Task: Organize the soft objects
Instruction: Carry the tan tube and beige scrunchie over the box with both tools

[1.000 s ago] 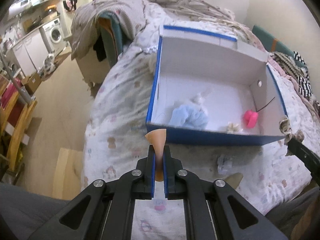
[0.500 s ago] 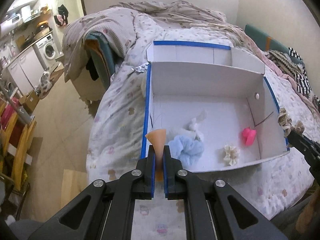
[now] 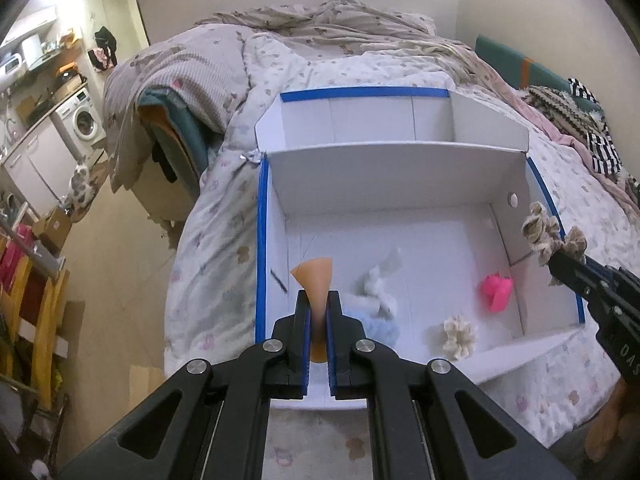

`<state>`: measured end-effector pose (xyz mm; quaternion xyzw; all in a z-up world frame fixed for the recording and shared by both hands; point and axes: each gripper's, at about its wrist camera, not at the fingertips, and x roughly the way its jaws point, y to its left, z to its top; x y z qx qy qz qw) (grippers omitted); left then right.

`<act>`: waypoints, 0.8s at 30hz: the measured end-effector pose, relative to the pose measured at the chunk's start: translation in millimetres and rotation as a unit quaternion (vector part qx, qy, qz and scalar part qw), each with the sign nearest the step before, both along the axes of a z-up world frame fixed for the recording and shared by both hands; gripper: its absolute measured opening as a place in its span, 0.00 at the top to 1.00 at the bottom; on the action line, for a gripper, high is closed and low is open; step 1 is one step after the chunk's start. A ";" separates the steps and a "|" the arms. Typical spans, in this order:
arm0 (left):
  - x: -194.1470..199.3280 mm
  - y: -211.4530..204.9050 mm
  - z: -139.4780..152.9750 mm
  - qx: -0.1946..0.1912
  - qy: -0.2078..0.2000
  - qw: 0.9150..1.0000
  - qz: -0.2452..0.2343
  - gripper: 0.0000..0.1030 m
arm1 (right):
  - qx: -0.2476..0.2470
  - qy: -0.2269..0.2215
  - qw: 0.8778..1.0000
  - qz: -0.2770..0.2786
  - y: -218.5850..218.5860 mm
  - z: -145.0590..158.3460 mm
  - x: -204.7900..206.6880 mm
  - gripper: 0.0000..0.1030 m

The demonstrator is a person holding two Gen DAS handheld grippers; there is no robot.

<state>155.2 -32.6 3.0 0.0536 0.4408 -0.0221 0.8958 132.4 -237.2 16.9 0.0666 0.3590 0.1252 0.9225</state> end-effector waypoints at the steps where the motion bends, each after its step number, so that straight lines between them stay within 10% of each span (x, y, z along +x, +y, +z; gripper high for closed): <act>1: 3.0 -0.8 0.0 0.002 -0.001 1.000 -0.001 0.94 | -0.001 0.001 1.000 0.000 0.0 -0.8 3.2 0.84; 24: 39.0 -18.5 -58.6 -0.004 0.050 0.999 -0.013 0.93 | -0.013 0.113 0.993 0.003 6.8 -58.8 46.9 0.84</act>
